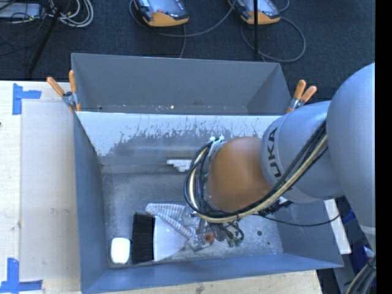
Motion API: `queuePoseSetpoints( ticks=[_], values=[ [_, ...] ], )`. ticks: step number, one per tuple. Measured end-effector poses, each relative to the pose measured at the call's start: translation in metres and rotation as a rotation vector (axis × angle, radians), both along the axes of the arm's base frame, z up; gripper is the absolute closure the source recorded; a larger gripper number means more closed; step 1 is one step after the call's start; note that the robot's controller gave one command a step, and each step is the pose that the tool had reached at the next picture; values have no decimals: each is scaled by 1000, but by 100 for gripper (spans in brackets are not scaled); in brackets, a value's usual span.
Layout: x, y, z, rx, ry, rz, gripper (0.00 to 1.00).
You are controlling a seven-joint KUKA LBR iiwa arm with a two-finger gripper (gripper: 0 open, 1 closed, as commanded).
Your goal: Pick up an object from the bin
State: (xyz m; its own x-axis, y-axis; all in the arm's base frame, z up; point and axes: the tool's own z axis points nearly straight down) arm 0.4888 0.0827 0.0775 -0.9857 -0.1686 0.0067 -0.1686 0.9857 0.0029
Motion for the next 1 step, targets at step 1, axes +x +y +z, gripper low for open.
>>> queuePoseSetpoints(
  ticks=[1],
  values=[
    [-5, 33, 150, -1, -8, 4, 100]
  ],
)
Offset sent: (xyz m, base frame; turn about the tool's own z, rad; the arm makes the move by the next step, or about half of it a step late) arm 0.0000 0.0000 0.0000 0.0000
